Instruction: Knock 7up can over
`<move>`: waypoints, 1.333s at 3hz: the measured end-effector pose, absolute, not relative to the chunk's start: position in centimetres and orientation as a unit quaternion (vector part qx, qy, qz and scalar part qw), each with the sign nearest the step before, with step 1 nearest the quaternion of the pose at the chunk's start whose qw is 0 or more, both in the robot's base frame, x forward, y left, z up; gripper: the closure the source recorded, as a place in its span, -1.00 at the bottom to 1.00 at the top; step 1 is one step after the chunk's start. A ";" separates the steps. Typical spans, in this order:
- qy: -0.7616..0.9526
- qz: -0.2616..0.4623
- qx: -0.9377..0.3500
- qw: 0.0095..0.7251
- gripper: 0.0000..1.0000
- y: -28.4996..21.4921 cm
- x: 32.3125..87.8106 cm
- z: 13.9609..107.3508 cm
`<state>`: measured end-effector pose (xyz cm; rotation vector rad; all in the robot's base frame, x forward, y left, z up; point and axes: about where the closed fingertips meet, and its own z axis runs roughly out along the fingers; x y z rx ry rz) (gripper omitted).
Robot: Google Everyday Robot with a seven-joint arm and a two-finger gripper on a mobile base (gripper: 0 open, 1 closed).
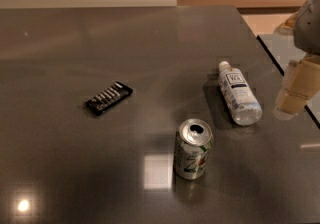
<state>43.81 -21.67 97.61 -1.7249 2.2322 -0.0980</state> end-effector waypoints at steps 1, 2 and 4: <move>0.781 -0.034 -0.603 0.159 -1.00 -21.7 43.8 97.6; 0.768 -0.022 -0.617 0.169 -1.00 -20.7 43.6 97.6; 0.715 0.110 -0.663 0.191 -1.00 -15.3 40.5 94.9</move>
Offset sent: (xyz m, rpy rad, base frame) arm -0.0063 0.0232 -0.0069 0.0651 0.0118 0.1027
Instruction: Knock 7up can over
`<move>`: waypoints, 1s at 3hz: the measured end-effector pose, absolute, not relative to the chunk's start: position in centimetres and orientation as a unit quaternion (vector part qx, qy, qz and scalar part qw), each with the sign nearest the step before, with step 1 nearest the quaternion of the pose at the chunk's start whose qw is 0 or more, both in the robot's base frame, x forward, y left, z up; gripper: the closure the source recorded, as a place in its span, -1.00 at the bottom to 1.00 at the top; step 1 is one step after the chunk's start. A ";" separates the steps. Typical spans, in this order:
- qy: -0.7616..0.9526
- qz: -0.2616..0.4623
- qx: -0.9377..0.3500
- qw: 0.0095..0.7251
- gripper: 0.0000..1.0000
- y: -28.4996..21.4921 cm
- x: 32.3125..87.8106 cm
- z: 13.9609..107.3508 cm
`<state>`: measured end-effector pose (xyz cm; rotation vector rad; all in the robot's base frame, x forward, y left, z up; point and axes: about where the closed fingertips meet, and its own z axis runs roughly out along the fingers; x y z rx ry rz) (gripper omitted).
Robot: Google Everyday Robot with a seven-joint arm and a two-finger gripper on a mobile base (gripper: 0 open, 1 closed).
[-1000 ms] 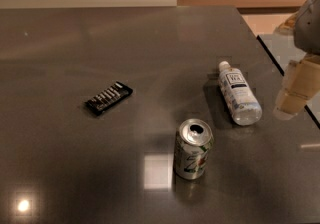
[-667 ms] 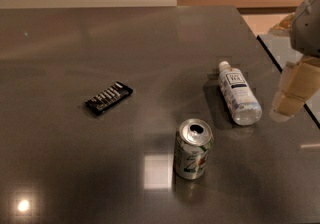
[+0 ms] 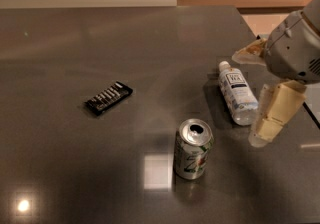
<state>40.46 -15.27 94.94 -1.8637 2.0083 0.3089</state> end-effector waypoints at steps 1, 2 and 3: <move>0.682 0.201 -0.671 0.209 -1.00 -12.6 38.7 93.4; 0.638 0.279 -0.674 0.249 -1.00 -10.0 36.9 92.6; 0.604 0.322 -0.673 0.281 -1.00 -8.3 35.7 91.9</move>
Offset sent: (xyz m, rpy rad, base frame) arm -0.0598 0.0754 -0.0299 0.5510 0.1475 0.2767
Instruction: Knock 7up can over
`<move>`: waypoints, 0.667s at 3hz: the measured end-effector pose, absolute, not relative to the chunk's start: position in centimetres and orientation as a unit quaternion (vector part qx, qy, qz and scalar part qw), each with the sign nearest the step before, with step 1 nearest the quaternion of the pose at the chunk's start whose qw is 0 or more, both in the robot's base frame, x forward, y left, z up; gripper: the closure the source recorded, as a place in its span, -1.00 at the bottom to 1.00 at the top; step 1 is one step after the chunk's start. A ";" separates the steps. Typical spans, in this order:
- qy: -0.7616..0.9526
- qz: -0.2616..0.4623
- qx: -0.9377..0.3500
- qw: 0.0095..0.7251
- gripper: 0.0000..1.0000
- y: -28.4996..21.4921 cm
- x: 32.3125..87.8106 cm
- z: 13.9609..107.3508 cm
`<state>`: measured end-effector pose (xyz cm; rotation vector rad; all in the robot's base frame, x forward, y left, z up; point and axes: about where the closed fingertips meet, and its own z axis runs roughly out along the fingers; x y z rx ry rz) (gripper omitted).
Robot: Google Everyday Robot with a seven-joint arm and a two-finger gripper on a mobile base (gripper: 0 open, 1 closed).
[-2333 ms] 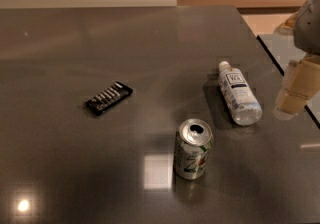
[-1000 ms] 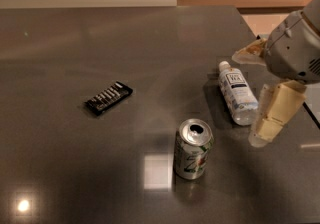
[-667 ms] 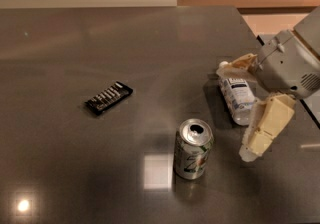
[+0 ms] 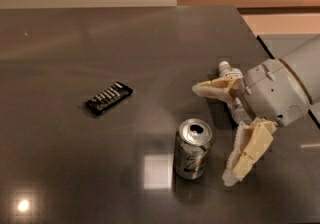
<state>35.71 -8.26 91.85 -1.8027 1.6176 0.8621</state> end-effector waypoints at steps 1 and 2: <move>0.581 0.347 -0.669 0.306 -1.00 -7.1 35.1 91.2; 0.572 0.360 -0.665 0.316 -1.00 -6.4 34.9 90.5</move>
Offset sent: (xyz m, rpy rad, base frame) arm -0.0097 0.0218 -0.0256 0.1713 0.0101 0.0392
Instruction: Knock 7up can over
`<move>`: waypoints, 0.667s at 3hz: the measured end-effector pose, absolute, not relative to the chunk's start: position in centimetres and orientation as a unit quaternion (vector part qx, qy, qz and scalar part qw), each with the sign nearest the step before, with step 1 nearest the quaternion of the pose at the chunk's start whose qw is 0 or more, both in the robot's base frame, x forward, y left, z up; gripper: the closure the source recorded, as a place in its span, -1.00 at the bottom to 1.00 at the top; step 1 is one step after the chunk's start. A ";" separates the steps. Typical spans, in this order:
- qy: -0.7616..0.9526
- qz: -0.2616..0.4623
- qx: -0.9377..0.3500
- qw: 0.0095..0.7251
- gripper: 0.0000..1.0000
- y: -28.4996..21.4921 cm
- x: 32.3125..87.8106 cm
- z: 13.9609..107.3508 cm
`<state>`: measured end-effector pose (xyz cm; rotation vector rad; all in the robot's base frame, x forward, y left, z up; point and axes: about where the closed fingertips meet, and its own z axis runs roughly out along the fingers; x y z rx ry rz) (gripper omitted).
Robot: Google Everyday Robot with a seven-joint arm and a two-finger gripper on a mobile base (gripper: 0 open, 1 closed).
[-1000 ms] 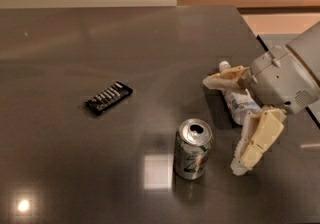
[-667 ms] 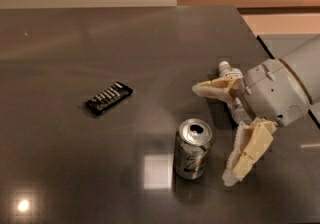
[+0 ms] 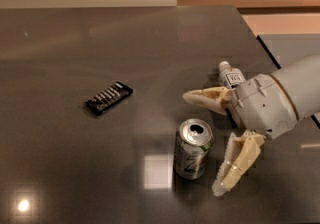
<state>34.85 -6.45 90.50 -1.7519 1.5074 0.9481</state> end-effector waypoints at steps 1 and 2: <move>0.567 0.367 -0.663 0.322 -1.00 -6.1 34.7 90.0; 0.564 0.372 -0.663 0.325 -0.68 -5.9 34.6 89.7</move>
Offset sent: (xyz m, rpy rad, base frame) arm -0.0016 0.0037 -0.0149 0.0526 0.0140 0.0123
